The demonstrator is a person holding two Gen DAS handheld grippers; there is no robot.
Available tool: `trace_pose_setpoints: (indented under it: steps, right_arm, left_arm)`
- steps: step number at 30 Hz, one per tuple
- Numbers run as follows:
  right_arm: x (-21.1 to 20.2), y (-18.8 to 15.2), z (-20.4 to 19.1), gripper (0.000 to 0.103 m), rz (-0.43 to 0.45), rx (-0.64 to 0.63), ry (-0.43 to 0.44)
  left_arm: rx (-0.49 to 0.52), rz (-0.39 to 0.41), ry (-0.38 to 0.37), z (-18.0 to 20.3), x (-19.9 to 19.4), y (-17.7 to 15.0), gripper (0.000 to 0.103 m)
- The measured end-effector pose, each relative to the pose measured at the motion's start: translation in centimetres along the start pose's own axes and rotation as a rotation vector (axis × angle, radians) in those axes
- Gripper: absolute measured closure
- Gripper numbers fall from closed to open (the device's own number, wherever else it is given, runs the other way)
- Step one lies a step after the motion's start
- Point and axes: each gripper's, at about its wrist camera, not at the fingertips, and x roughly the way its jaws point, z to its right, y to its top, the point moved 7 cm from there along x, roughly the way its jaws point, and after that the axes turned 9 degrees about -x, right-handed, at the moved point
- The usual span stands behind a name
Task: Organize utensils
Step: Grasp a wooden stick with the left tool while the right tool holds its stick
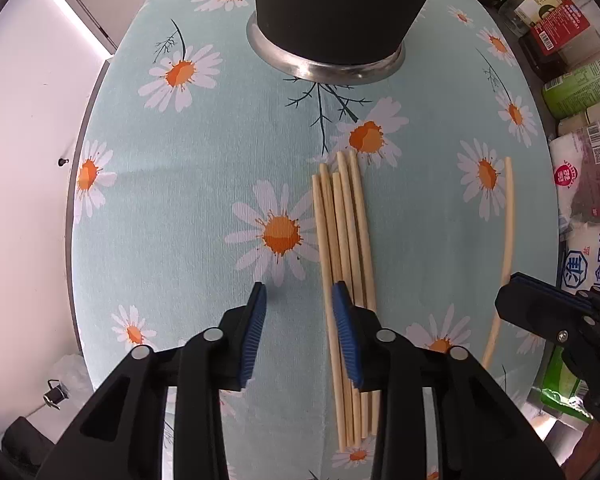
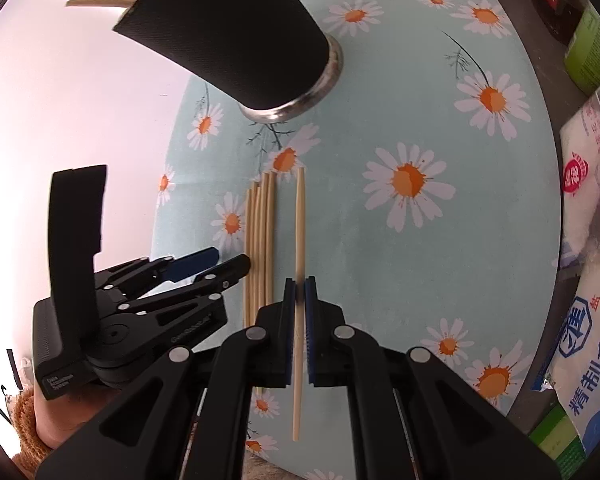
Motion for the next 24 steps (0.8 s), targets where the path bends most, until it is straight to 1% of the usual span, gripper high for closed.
trace_pose_setpoints:
  steps: [1,6,8,9,12,14,15,17,24]
  right_arm:
    - [-0.3,-0.1,0.0,0.098,0.002,-0.002,0.003]
    - [-0.9,-0.1,-0.1,0.098,0.005,-0.013,0.012]
    - [-0.9,-0.1,-0.1,0.098,0.005,-0.018,0.009]
    - [-0.8,-0.1,0.0,0.098,0.004,-0.018,0.009]
    - [-0.7,-0.1,-0.1,0.098,0.000,-0.019,0.010]
    - [-0.5,-0.1,-0.4,0.098,-0.001,-0.023,0.007]
    - [-0.5,-0.1,-0.5,0.098,-0.002,-0.026,0.007]
    - [-0.3,0.0,-0.6,0.098,-0.002,-0.027,0.007]
    - [0.7,0.1,-0.5,0.098,-0.009,-0.014,-0.003]
  left_arm:
    - [-0.002,0.003,0.007,0.0,0.0,-0.1,0.075]
    - [-0.026,0.001,-0.007,-0.3,-0.3,-0.5,0.075]
    - [-0.025,0.001,0.007,-0.5,-0.1,-0.7,0.077]
    - [-0.021,0.006,0.022,-0.6,0.2,-0.6,0.077]
    - [-0.023,0.008,0.036,-0.6,0.3,-0.7,0.077]
    - [-0.028,0.017,0.051,-0.6,0.2,-0.8,0.087]
    - [-0.030,0.021,0.053,-0.5,0.1,-0.8,0.088]
    - [-0.036,0.024,0.035,-0.5,0.0,-0.8,0.098]
    - [-0.038,0.021,-0.019,-1.2,0.0,-0.8,0.099]
